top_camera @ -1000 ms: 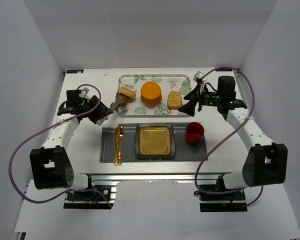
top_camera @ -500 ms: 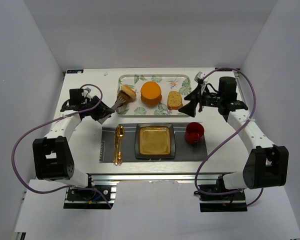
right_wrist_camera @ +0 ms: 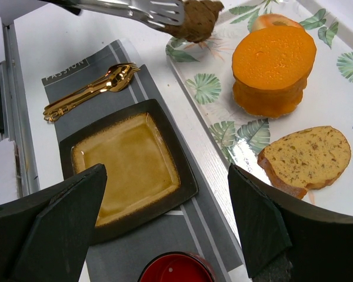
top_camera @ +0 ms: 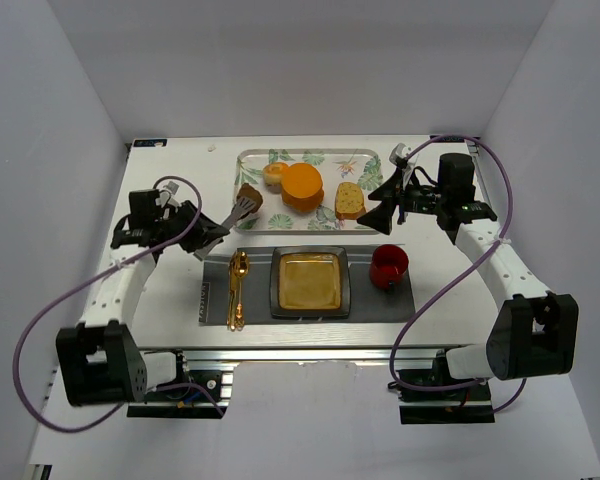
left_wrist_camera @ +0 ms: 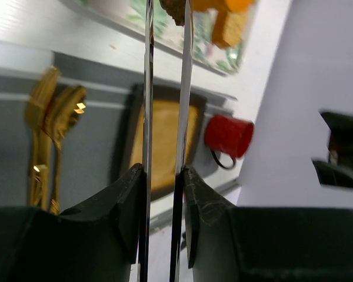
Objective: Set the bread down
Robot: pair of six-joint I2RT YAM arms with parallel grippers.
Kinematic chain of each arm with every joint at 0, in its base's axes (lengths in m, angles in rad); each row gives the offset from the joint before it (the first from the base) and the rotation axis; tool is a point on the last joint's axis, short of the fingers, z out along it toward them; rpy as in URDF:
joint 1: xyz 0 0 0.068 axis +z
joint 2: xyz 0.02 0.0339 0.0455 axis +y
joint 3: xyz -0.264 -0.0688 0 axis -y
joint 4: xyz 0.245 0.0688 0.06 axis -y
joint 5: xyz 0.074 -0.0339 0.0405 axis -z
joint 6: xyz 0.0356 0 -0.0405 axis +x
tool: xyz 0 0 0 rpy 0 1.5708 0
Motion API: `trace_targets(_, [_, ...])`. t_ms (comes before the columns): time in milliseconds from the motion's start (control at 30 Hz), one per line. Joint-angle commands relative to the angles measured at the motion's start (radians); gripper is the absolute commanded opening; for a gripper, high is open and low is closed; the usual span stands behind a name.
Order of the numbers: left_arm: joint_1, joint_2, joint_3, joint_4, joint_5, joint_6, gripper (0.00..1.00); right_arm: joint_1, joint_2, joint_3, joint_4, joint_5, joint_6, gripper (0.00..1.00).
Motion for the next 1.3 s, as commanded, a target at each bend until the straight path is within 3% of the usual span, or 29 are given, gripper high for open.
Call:
trace_targets(0, [-0.002, -0.154, -0.01, -0.092, 0.12, 0.038, 0.05, -0.007, -0.033, 0.001, -0.002, -0.022, -0.015, 0.88])
trace_targets(300, [-0.045, -0.346, -0.114, -0.33, 0.249, 0.144, 0.04, -0.007, -0.016, 0.021, -0.048, -0.025, -0.048, 0.88])
trace_targets(567, [-0.146, -0.374, -0.186, -0.361, 0.275, 0.159, 0.08, -0.007, -0.006, 0.03, -0.058, -0.029, -0.044, 0.88])
trace_targets(633, [-0.163, -0.363, -0.192, -0.361, 0.261, 0.164, 0.15, -0.007, -0.006, 0.03, -0.06, -0.031, -0.042, 0.88])
trace_targets(700, [-0.186, -0.344, -0.194, -0.372, 0.229, 0.168, 0.28, -0.007, -0.006, 0.032, -0.058, -0.031, -0.039, 0.88])
trace_targets(733, [-0.19, -0.341, -0.194, -0.376, 0.218, 0.171, 0.39, -0.007, -0.006, 0.032, -0.058, -0.03, -0.039, 0.88])
trace_targets(833, [-0.2, -0.326, -0.191, -0.381, 0.195, 0.177, 0.52, -0.007, -0.007, 0.03, -0.058, -0.026, -0.038, 0.88])
trace_targets(1067, [-0.2, -0.3, -0.132, -0.399, 0.172, 0.196, 0.63, -0.009, -0.009, 0.032, -0.057, -0.019, -0.039, 0.88])
trace_targets(1267, [-0.2, -0.265, -0.013, -0.448, 0.08, 0.213, 0.62, -0.007, -0.003, 0.032, -0.057, -0.019, -0.042, 0.89])
